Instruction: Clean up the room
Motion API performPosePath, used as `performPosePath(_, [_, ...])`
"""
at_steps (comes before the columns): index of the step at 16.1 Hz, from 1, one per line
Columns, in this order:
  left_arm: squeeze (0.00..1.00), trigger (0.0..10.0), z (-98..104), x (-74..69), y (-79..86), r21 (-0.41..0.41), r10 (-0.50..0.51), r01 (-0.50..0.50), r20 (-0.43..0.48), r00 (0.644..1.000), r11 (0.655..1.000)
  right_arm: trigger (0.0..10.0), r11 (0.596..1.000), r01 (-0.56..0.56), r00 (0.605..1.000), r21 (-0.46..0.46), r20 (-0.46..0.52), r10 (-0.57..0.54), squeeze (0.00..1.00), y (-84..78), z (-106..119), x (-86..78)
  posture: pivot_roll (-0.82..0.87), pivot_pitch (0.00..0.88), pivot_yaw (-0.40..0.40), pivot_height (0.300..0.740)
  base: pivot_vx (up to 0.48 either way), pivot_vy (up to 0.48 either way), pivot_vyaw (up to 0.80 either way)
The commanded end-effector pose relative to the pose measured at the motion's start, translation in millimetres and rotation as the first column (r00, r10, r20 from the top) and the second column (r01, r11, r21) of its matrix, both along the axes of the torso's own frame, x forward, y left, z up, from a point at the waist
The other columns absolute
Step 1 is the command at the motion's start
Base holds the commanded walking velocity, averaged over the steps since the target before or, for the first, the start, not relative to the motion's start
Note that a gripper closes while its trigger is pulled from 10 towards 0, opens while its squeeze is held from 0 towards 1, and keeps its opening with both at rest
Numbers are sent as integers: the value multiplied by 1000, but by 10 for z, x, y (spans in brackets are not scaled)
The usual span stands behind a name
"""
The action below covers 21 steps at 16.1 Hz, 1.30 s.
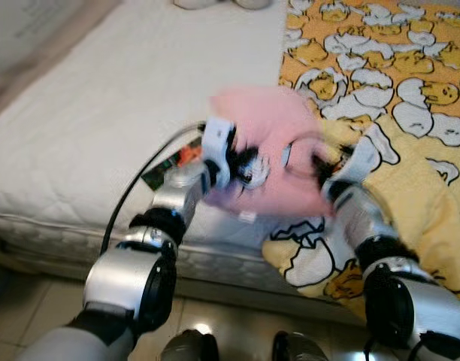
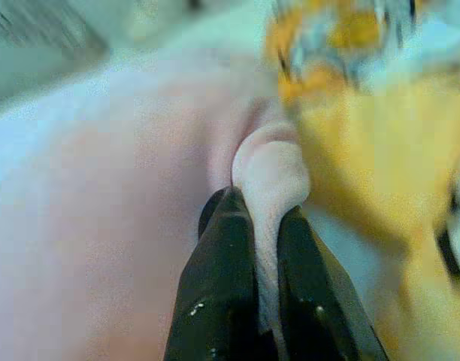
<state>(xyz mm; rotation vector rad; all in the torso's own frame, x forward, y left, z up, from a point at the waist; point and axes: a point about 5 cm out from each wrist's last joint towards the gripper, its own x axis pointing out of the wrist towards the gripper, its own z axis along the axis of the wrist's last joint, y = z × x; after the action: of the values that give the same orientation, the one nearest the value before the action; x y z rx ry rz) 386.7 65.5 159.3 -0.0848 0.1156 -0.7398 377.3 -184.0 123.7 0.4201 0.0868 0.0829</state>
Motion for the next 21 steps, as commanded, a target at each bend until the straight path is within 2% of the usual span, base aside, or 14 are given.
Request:
performPosePath(1, [0, 0, 261, 51, -22, -19, -34, 36, 106, 994, 999, 0, 998, 42, 993, -38, 113, -37, 0, -76, 225, 22, -55, 0, 79, 740, 0, 0, 0])
performPosePath(3, [0, 0, 479, 107, 23, 4, -31, 31, 189, 981, 1000, 0, 994, 84, 977, -76, 203, -68, 0, -113, 414, 1, -60, 0, 76, 740, 0, 0, 0])
performPosePath(4, [0, 0, 584, 140, 38, 32, -7, 0, 237, 972, 999, 0, 989, 100, 982, -113, 173, -79, 0, -109, 352, -41, -64, 0, 74, 740, 0, 0, 0])
performPosePath(5, [0, 10000, 633, 156, 52, 42, 13, -25, 262, 965, 999, 3373, 984, 106, 986, -145, 143, -85, 0, -89, 271, -82, -68, 0, 74, 740, 0, 0, 0])
performPosePath(6, [0, 10000, 636, 163, 68, 40, 33, -45, 269, 963, 998, 10000, 979, 119, 987, -164, 126, -99, 0, -69, 197, -120, -77, 0, 80, 740, 0, 0, 0])
performPosePath(8, [0, 10000, 624, 173, 91, 20, 80, -88, 271, 959, 996, 10000, 971, 129, 986, -200, 129, -105, 0, -34, 141, -188, -85, 0, 91, 740, 0, 480, 0])
performPosePath(9, [0, 10000, 619, 186, 143, -47, 158, -151, 258, 953, 987, 10000, 958, 114, 986, -263, 147, -77, 0, 7, 122, -224, -90, 0, 106, 740, 0, 480, 0])
performPosePath(12, [0, 10000, 425, 143, 144, -100, 244, -228, 206, 948, 968, 10000, 965, 124, 986, -229, 134, -95, 0, 4, 77, -269, -81, 0, 110, 740, 0, 480, 0])
performPosePath(14, [0, 10000, 416, 110, 80, -117, 237, -215, 227, 945, 970, 10000, 964, 127, 988, -234, 117, -102, 0, -4, 47, -277, -71, 0, 106, 740, 0, 480, 0])
performPosePath(16, [0, 10000, 450, 95, 26, -89, 205, -187, 270, 941, 978, 10000, 962, 119, 989, -244, 116, -93, 0, 36, 45, -281, -63, 0, 105, 740, 0, 480, 0])
performPosePath(20, [0, 10000, 409, 104, 67, -81, 235, -222, 255, 938, 972, 10000, 963, 115, 990, -243, 110, -90, 0, 48, 4, -301, -71, 0, 110, 740, 0, 480, 0])
performPosePath(21, [0, 10000, 348, 102, 84, -94, 266, -251, 221, 938, 964, 10000, 963, 116, 991, -242, 100, -94, 0, 31, -31, -321, -73, 0, 109, 740, 0, 480, 0])
